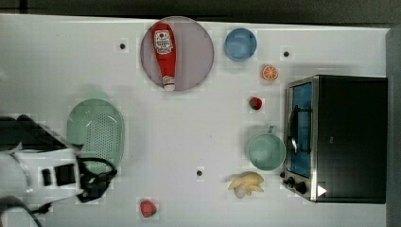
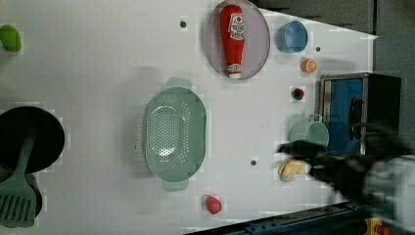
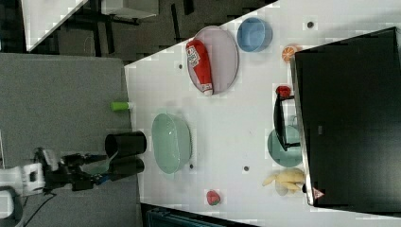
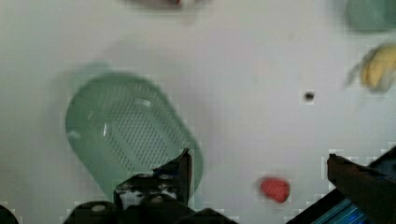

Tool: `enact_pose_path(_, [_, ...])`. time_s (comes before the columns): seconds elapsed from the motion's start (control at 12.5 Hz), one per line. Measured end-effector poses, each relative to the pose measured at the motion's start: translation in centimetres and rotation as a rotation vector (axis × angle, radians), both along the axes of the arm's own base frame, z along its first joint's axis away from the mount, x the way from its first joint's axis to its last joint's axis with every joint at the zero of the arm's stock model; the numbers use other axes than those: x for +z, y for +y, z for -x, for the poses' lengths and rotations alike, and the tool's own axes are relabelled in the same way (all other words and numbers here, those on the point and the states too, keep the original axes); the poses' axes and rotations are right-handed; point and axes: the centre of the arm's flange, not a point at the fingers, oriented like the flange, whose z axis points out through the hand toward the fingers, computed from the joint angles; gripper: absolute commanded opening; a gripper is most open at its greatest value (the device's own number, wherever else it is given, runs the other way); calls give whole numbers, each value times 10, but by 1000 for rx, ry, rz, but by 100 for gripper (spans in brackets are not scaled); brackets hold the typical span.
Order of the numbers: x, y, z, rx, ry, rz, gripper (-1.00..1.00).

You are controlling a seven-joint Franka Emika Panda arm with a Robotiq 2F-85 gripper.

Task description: Drag strainer left to right.

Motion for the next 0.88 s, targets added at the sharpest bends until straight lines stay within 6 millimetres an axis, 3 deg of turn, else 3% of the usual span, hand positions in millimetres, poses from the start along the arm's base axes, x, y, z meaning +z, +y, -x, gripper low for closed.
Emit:
enact_pose_path(0.24, [-83, 43, 12, -147, 49, -19, 100])
enact_pose_path(0.48, [-145, 68, 1, -366, 13, -132, 100])
enact_pose_path(0.88, [-237, 64, -14, -697, 51, -217, 100])
